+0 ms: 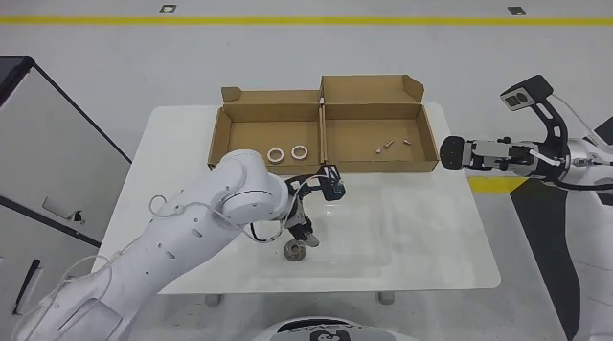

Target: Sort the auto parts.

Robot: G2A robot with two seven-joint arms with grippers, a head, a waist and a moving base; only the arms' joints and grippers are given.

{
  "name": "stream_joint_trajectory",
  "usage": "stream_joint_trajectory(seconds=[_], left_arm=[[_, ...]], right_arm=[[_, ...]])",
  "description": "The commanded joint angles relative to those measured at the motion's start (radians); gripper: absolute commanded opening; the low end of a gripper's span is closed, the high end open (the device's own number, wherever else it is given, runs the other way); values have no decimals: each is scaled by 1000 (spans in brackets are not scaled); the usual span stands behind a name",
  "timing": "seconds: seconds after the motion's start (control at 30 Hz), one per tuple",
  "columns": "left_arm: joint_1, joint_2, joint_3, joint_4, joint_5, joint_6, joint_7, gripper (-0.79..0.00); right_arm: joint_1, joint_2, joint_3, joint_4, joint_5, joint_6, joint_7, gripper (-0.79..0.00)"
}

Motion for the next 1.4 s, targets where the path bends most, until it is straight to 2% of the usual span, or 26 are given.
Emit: stream_joint_trajectory(seconds=[0.0, 0.23, 0.4, 0.73, 0.97, 1.03, 1.37], left_arm=[[-24, 10, 28, 22, -3, 1, -1, 0], [-127, 38, 154, 76, -43, 23, -23, 0], [-176, 51, 217, 106, -100, 15, -15, 0], [-202, 55, 296, 126, -133, -4, 4, -28], [-212, 45, 350, 143, -132, -12, 12, -114], [-213, 40, 360, 150, -130, -15, 16, -169], [-234, 17, 412, 185, -127, -12, 13, -271]], right_arm=[[0, 0, 0, 0, 0, 0, 0, 0], [0, 0, 0, 0, 0, 0, 0, 0], [0, 0, 0, 0, 0, 0, 0, 0], [0, 0, 0, 0, 0, 0, 0, 0], [0, 0, 0, 0, 0, 0, 0, 0], [0, 0, 0, 0, 0, 0, 0, 0], [0, 0, 0, 0, 0, 0, 0, 0]])
